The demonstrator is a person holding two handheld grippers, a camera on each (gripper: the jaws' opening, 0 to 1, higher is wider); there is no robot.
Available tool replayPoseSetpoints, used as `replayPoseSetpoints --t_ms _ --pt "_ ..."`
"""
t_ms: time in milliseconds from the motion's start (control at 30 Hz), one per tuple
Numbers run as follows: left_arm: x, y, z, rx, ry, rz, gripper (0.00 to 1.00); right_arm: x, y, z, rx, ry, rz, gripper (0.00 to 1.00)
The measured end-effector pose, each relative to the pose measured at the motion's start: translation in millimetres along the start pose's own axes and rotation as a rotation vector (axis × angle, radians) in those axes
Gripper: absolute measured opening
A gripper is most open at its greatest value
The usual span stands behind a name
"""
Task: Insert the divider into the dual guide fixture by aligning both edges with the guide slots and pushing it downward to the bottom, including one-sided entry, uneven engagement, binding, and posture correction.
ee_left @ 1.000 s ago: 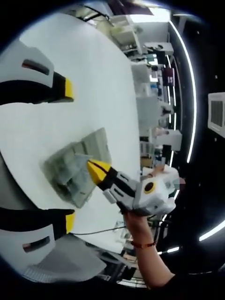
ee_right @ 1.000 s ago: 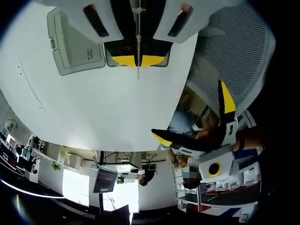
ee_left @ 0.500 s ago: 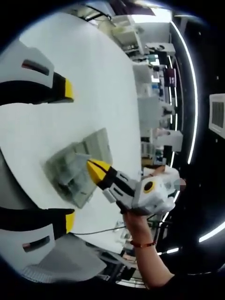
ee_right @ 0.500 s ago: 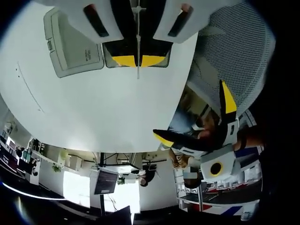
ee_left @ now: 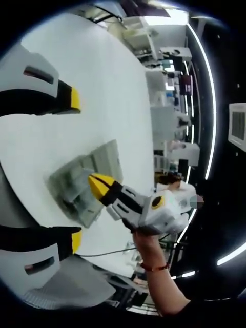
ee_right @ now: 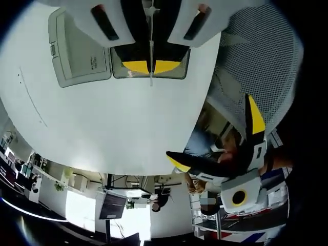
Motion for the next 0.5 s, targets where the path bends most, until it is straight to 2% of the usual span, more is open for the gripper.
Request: replayPoseSetpoints --t_ms 500 --pt "-1.9 0.7 -0.1 0.005 0.007 0.007 0.88 -0.5 4.8 -7.4 0.031 0.013 0.000 0.00"
Point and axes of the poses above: the point that each gripper's makers call its tool centre point, and the gripper's own axes: z roughly backward along the fingers, x roughly to its left, y roughly out of its underside, the point moved 2 cm from there along z, roughly backward along the fingers, and after that the axes turned 2 degrees about y, right-handed, at the moved point
